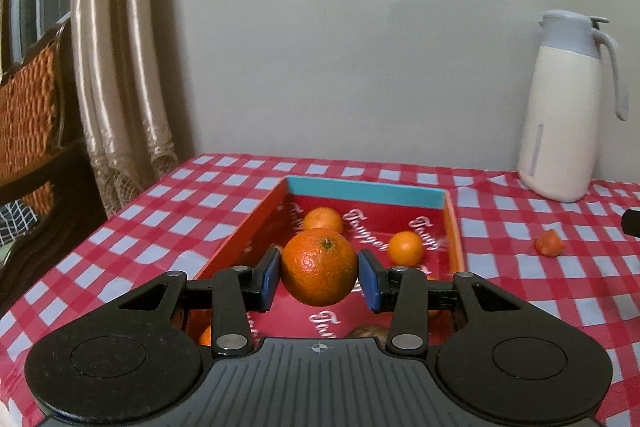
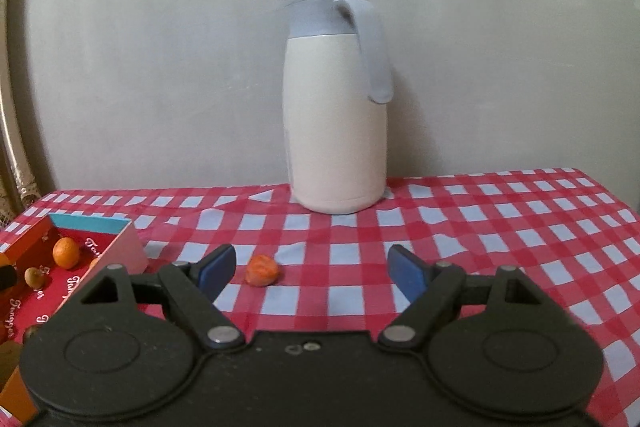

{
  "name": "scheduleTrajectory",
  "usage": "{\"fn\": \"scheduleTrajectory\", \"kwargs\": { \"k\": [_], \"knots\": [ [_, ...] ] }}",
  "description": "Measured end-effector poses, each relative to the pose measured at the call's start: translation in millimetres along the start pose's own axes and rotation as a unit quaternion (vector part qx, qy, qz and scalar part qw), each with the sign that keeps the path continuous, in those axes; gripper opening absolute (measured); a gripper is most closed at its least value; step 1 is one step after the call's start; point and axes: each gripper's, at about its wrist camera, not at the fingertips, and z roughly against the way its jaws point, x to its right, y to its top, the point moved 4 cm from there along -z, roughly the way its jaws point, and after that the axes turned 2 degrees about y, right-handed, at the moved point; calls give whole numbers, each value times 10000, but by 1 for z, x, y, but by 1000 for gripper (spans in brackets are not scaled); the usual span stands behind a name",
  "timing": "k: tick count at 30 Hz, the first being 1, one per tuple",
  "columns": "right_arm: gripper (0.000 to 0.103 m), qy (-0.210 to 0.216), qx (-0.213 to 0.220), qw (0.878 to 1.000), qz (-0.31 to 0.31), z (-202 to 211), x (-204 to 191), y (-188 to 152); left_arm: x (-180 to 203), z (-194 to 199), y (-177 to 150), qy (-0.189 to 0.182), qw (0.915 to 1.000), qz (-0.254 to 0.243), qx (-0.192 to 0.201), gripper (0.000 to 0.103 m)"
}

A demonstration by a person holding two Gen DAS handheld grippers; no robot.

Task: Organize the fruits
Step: 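Lower the orange into the box and open the left gripper, then move the right gripper to the small orange fruit on the cloth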

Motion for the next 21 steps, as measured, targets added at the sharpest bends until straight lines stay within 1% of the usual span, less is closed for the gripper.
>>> {"fn": "scheduleTrajectory", "kwargs": {
  "k": [10, 18, 19, 21],
  "knots": [
    [83, 16, -63, 10000, 73, -5, -3, -3, -12, -9, -6, 45, 9998, 131, -107, 42],
    [83, 3, -115, 9999, 68, -10, 0, -5, -11, -13, -9, 101, 9998, 46, -138, 42],
    [83, -1, -136, 9999, 62, -11, 0, -5, -11, -13, -9, 137, 9998, 32, -125, 43],
    [83, -4, -135, 9999, 62, -11, 1, -6, -9, -11, -8, 115, 9999, 35, -87, 50]
  ]
}}
